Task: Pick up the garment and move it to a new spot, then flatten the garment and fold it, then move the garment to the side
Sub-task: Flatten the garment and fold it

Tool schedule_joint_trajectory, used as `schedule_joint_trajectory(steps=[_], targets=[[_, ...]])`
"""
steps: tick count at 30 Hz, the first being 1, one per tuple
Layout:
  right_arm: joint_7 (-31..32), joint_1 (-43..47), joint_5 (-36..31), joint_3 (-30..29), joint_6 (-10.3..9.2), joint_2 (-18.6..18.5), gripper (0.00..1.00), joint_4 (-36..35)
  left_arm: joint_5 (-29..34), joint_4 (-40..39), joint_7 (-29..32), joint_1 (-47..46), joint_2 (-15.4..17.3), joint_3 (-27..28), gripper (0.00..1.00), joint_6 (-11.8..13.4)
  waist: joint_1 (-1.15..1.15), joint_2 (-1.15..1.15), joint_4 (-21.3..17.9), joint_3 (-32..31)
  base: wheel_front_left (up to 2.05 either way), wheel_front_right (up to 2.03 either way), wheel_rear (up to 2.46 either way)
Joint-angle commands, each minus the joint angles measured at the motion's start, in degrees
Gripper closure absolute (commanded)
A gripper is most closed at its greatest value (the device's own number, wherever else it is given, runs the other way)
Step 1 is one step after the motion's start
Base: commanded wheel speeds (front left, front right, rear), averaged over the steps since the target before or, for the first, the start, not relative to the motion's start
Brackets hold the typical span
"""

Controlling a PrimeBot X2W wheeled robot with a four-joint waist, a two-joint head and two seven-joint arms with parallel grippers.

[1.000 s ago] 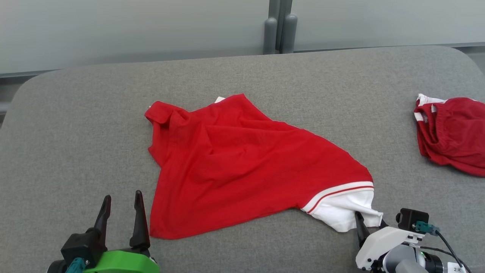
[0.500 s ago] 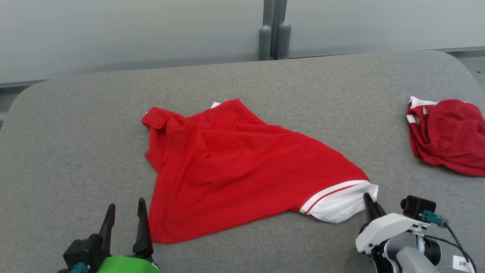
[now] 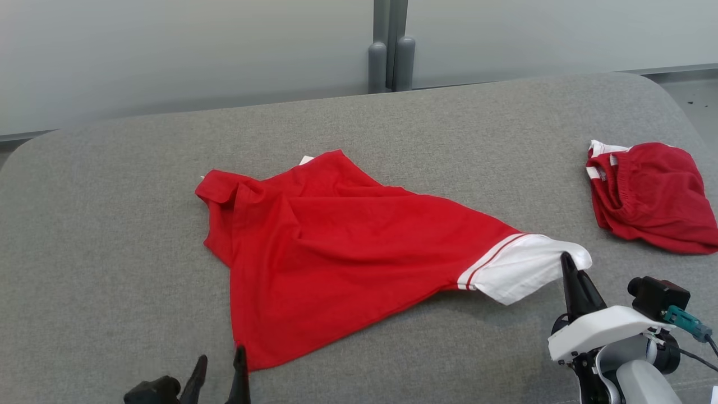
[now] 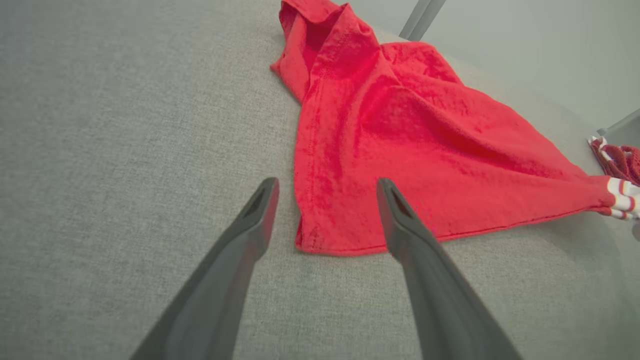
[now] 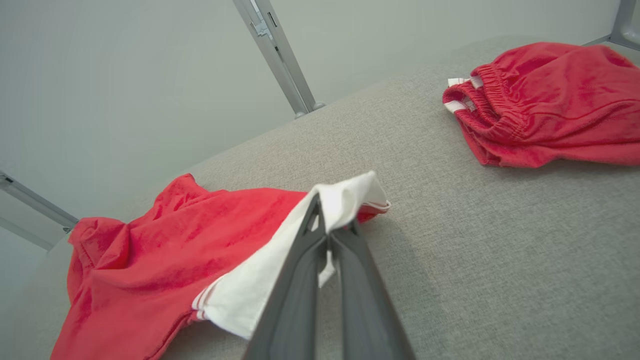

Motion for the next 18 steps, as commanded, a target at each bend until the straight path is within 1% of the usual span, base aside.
schedule_joint_trajectory(steps=[1, 5, 7, 10, 18], targets=[[0.4, 1.1, -0.4, -0.3, 0.01, -0.1, 1.0, -1.0, -0.8, 0.4, 0.7, 0.8, -0.3, -0.2, 0.0, -0.3, 0.0, 0.01, 0.0, 0.1, 0.0, 0.0, 0.0], [2.3, 2.8, -1.8, -1.3, 0.02, 0.5, 1.0, -4.5, -4.3, 2.4, 3.7, 1.2, -1.1, -1.0, 0.0, -1.0, 0.0, 0.01, -0.1, 0.4, 0.0, 0.0, 0.0], [3.0, 3.2, -2.3, -1.7, 0.01, 0.9, 1.0, -5.5, -5.6, 3.5, 4.4, 0.4, -1.5, -1.1, 0.0, -1.0, 0.0, 0.01, -0.1, 0.5, 0.0, 0.0, 0.0], [3.9, 3.5, -2.7, -1.9, 0.02, 1.2, 1.0, -6.7, -6.8, 6.3, 4.8, -1.5, -1.9, -1.4, 0.0, -0.9, 0.0, 0.01, -0.1, 0.7, 0.0, 0.0, 0.0], [5.1, 2.7, -3.1, -1.3, 0.02, 1.6, 1.0, -8.2, -9.7, 15.4, 4.2, -7.0, -2.3, -1.8, 0.0, -1.7, 0.0, 0.01, -1.0, 1.2, 0.0, 0.0, 0.0]])
